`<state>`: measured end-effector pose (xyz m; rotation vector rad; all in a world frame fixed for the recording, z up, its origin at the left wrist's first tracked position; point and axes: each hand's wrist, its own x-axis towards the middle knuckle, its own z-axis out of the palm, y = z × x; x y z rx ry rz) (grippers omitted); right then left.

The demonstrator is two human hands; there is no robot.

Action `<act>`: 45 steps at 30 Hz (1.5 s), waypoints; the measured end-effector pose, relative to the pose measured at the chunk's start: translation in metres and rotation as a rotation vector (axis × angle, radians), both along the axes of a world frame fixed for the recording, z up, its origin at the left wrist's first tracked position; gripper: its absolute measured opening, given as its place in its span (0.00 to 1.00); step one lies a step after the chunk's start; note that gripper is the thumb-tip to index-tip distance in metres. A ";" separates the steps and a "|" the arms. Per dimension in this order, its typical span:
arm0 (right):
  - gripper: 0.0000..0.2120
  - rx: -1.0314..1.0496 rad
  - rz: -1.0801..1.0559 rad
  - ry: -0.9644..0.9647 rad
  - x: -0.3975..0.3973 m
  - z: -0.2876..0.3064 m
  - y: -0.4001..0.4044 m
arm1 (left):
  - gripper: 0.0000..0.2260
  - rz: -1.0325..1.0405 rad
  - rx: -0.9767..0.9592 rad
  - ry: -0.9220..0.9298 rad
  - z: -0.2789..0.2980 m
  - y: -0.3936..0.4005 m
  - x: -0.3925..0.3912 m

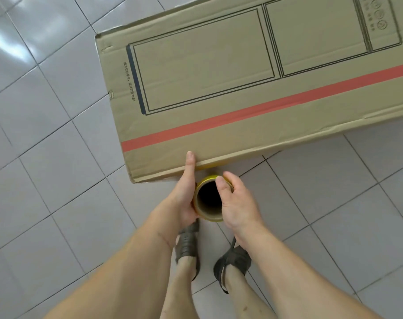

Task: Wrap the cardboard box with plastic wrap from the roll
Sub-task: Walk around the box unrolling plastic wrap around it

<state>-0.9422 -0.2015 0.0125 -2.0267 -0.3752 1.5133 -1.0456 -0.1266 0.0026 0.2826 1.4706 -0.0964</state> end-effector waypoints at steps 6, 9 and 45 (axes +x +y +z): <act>0.25 -0.048 -0.052 0.133 0.014 -0.001 0.002 | 0.45 -0.081 0.138 0.124 -0.001 -0.001 0.016; 0.20 -0.054 -0.151 0.168 0.018 -0.001 0.005 | 0.44 -0.024 0.071 0.054 -0.002 0.004 0.022; 0.30 -0.101 -0.147 0.136 0.144 -0.001 -0.015 | 0.39 -0.037 0.136 0.093 -0.008 -0.030 0.139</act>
